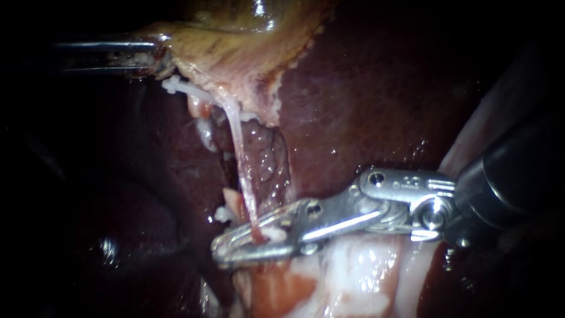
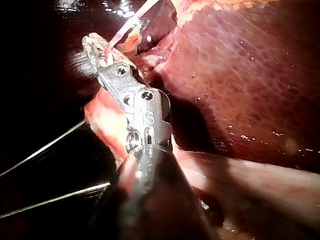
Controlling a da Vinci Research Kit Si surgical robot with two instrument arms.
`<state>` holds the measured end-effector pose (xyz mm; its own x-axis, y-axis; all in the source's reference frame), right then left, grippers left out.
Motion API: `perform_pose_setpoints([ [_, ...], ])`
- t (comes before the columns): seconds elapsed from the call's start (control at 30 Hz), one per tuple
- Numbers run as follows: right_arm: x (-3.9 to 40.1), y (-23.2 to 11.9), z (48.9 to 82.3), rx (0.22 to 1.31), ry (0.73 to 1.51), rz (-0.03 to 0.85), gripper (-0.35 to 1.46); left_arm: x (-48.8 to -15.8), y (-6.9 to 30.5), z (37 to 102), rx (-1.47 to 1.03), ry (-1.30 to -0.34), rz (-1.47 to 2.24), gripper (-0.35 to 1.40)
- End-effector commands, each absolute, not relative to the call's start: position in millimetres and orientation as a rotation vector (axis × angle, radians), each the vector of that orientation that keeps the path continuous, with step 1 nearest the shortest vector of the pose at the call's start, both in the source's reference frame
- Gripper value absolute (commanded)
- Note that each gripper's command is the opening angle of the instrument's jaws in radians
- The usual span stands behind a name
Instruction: Clipping first clip right tube
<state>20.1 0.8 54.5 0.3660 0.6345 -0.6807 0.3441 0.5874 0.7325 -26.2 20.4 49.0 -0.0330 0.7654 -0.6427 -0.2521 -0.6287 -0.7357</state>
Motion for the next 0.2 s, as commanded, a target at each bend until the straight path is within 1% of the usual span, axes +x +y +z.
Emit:
perform_pose_setpoints([
  [0.03, 20.2, 0.8, 54.4, 0.988, 1.234, 0.23, -0.35, -26.2, 20.4, 49.0, -1.507, -0.561, 1.755, -0.35],
  [0.2, 20.1, 0.7, 54.7, 0.991, 1.231, 0.233, -0.35, -26.1, 20.4, 49.1, -1.508, -0.561, 1.755, -0.35],
])
